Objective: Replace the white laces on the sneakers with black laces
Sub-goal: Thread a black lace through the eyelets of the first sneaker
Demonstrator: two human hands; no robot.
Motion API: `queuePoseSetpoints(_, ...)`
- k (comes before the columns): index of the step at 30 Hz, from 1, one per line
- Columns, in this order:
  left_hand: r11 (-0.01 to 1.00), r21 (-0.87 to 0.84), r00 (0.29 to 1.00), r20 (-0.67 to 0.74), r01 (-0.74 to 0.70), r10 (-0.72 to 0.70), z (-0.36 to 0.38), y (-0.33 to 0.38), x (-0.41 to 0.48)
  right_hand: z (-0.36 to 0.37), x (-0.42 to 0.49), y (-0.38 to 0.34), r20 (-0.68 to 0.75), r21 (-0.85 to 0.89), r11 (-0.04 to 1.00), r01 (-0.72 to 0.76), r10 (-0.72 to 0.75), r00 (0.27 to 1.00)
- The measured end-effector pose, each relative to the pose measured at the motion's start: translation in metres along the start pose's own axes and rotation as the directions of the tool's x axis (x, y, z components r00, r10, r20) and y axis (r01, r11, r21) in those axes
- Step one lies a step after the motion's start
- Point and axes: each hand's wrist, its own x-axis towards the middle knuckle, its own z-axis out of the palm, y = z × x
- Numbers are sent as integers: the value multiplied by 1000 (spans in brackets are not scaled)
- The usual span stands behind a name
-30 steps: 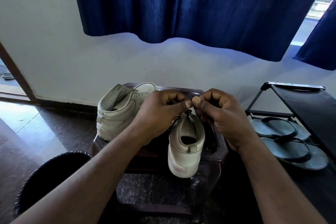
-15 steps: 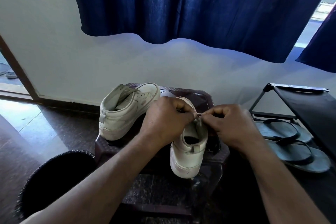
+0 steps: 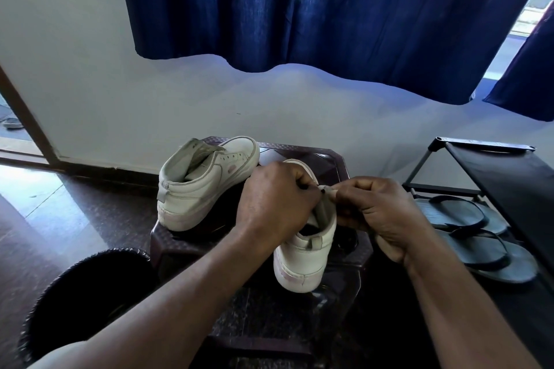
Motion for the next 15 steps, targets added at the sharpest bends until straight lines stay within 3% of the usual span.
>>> queuePoseSetpoints(10,996,-84,997,73,17,-11,2,-6,6,1,-3,0,-19,-26,999,22,-22,1000)
queuePoseSetpoints(15,999,50,1000,-16,-18,19,5,-2,4,1,-4,-3,22,-28,999,31,-31,999)
